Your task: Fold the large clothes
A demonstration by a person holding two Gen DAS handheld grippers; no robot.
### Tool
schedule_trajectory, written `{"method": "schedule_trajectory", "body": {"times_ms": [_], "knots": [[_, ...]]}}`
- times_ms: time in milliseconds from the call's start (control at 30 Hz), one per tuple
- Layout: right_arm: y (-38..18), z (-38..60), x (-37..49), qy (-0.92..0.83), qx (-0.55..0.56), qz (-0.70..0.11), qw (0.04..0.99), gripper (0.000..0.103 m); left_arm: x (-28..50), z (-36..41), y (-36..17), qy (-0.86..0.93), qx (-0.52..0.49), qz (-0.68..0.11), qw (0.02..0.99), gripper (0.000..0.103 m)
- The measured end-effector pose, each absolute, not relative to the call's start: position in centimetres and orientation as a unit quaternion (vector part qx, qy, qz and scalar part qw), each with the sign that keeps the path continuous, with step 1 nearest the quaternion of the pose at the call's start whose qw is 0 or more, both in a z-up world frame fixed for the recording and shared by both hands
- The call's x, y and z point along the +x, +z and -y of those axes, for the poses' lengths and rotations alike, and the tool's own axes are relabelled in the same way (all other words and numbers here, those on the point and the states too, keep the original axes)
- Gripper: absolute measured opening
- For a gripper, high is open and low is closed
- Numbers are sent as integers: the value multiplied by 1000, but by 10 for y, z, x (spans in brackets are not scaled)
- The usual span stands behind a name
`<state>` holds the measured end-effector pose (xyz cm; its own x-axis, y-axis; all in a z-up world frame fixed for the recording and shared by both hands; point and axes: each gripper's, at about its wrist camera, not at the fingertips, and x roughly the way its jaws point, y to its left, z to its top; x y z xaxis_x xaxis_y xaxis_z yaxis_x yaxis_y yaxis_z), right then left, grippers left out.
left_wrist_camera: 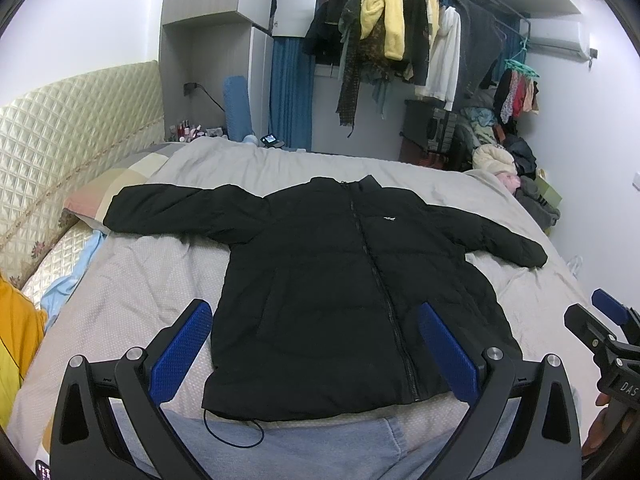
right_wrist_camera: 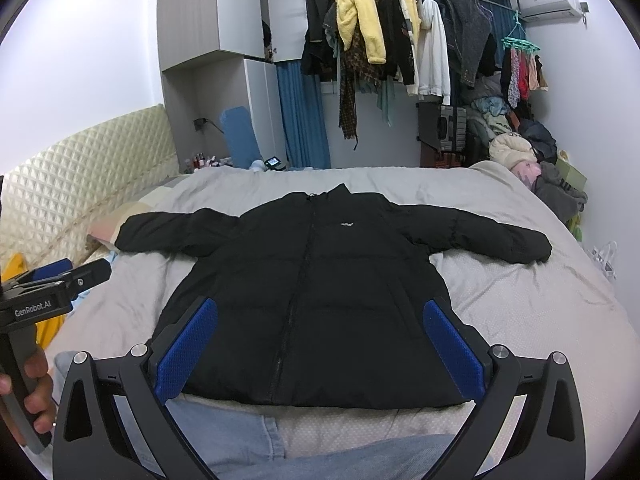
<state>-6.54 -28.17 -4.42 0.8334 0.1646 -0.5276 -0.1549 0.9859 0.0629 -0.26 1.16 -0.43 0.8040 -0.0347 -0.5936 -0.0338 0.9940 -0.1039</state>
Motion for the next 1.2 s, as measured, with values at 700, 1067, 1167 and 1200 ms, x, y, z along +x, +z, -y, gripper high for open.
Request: {"method": "schedule_trajectory", "body": {"times_ms": [700,1067,1167,1200], "knots": [[-49,282,-57,77,10,-283,956,103,-3,-6,-5,1,-50,-314,948,103],[-55,304,-22,66,35,-275,958,103,50,0,5,-47,-48,-267,961,103],[-62,324,-2,59,60,-272,959,103,77,-11,-5,-64,-62,-265,960,103],[-64,331,5,55,68,-272,958,103,85,-12,-12,-65,-64,-270,958,103]]}}
